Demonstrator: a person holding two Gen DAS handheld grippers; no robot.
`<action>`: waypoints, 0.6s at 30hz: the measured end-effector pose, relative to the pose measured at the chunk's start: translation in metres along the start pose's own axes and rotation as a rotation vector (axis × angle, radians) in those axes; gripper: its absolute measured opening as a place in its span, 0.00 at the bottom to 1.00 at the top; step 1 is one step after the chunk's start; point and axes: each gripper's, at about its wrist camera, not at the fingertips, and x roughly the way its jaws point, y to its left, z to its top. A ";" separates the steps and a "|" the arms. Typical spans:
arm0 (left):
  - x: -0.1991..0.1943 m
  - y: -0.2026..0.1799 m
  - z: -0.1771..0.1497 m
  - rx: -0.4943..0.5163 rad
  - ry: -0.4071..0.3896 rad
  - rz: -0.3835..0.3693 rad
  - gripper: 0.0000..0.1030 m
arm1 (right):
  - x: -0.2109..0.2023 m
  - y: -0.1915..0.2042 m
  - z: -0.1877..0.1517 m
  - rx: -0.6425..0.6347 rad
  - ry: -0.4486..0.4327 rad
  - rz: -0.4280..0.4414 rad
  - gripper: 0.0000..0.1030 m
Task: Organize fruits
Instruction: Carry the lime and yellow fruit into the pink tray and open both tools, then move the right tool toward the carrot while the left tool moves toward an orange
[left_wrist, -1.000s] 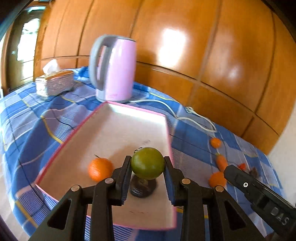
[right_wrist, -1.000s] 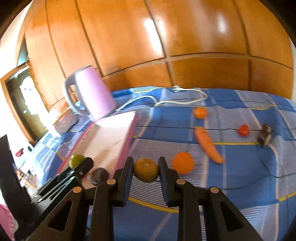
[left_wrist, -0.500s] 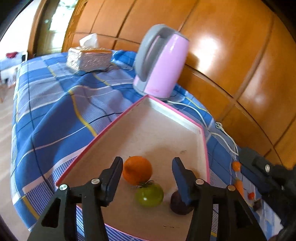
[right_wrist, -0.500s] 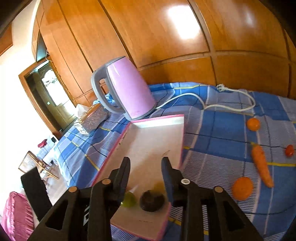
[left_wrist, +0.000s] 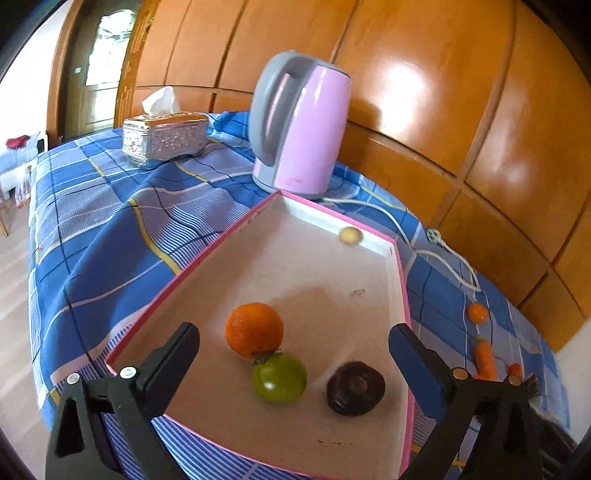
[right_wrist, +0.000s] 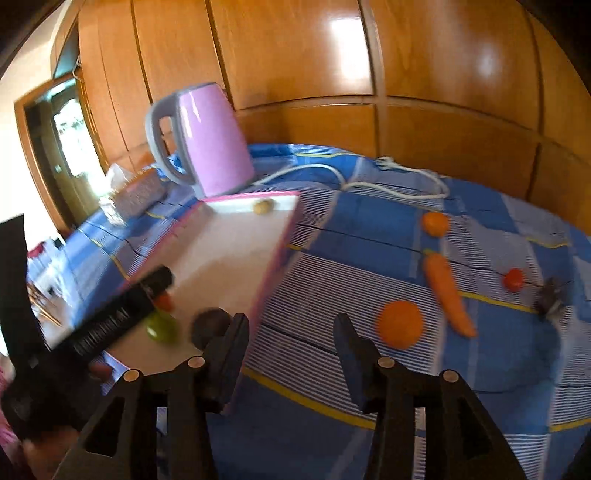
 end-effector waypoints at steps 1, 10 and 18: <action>0.001 -0.001 -0.001 0.006 0.007 -0.005 1.00 | -0.002 -0.007 -0.001 0.002 -0.005 -0.022 0.49; -0.003 -0.028 -0.011 0.126 -0.003 -0.037 1.00 | -0.008 -0.081 -0.010 0.263 -0.047 -0.159 0.63; -0.012 -0.054 -0.020 0.255 -0.055 -0.143 1.00 | -0.006 -0.119 -0.021 0.404 -0.009 -0.190 0.80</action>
